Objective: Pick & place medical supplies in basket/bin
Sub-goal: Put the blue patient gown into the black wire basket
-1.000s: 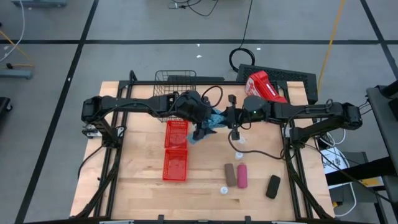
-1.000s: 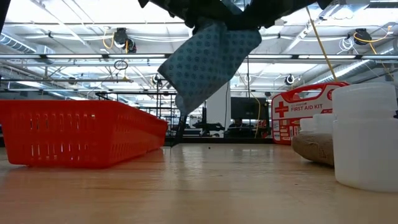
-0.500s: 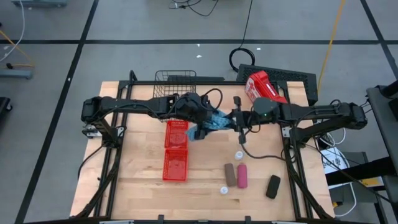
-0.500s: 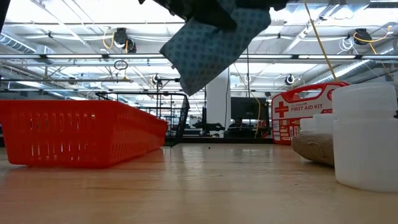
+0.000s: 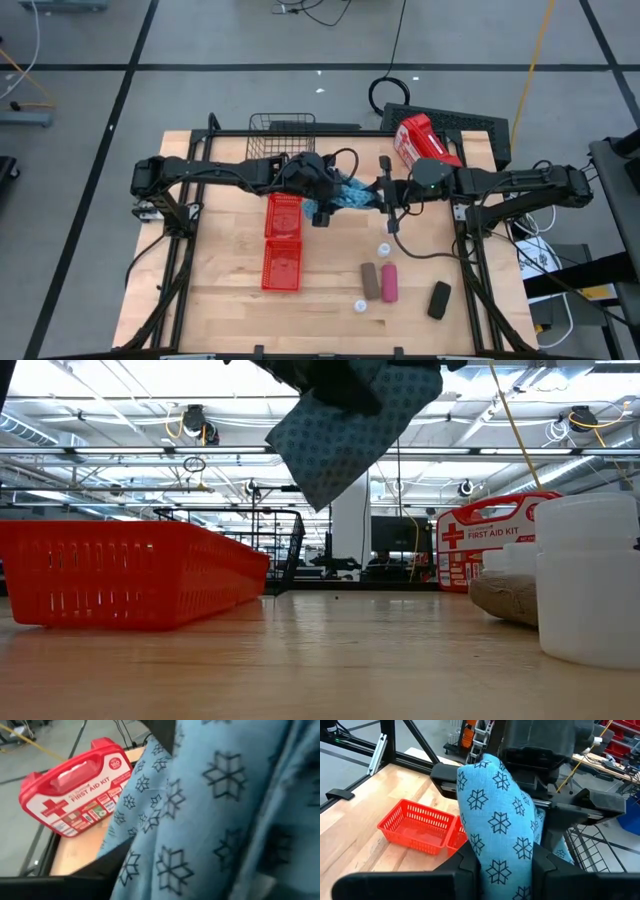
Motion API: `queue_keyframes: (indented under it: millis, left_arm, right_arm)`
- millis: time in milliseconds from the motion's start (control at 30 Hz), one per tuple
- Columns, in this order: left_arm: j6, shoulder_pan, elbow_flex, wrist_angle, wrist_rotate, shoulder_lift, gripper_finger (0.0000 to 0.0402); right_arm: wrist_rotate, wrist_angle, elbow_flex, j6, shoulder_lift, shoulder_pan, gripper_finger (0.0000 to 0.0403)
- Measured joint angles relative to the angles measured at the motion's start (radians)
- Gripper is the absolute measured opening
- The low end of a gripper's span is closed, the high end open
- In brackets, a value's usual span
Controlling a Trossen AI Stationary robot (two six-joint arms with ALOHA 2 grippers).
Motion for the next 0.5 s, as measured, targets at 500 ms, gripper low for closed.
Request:
queue_keyframes:
  millis: [500]
  left_arm:
    - [-0.064,0.052,0.0,-0.027,0.069,0.0,0.0094]
  right_arm:
    - [0.201,-0.002,0.0,0.043,-0.041,0.002,0.0191]
